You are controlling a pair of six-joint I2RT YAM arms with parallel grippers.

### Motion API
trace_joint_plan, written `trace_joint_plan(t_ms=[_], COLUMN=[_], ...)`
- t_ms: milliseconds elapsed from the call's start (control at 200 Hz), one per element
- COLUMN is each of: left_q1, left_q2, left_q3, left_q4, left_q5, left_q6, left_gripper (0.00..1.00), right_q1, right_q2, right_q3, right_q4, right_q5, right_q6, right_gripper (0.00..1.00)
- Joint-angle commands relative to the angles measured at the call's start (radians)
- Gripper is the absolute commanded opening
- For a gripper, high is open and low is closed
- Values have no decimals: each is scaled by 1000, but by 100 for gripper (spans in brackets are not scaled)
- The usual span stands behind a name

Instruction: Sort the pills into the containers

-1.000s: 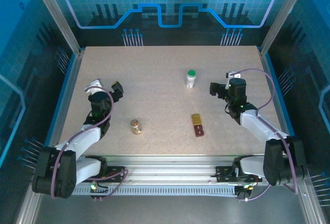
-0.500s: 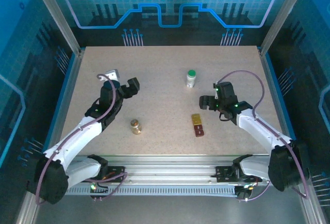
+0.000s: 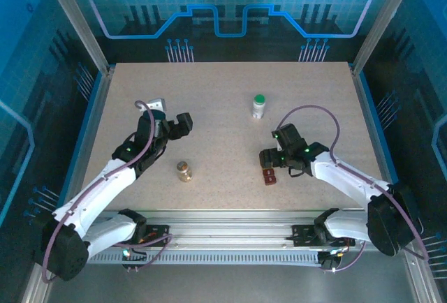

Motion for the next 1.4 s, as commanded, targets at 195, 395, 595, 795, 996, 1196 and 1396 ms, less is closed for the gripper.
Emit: trace_joint_plan(t_ms=[195, 395, 595, 795, 996, 1196, 1396], left_q1=[-14, -13, -15, -15, -14, -15, -18], left_q2=[-14, -12, -14, -17, -6, -2, 22], left_q3=[13, -2, -8, -17, -25, -32, -14], left_q4=[2, 16, 18, 15, 16, 26, -8], left_q5=[37, 38, 41, 41, 42, 47, 59], left_q6=[-33, -36, -36, -40, -42, -45, -45], left_gripper=[99, 99, 99, 99, 99, 99, 99], right_q1=[84, 129, 143, 182, 212, 212, 218], right_q2=[47, 80, 138, 126, 166, 248, 297], right_q3=[-31, -35, -11, -18, 5, 53, 119], right_q4=[-82, -72, -51, 40, 135, 356, 469], right_q5=[-34, -2, 0, -66, -36, -48, -47], right_q6=[101, 144, 219, 371, 506, 619, 613], right_gripper=[82, 76, 71, 65, 55, 58, 58])
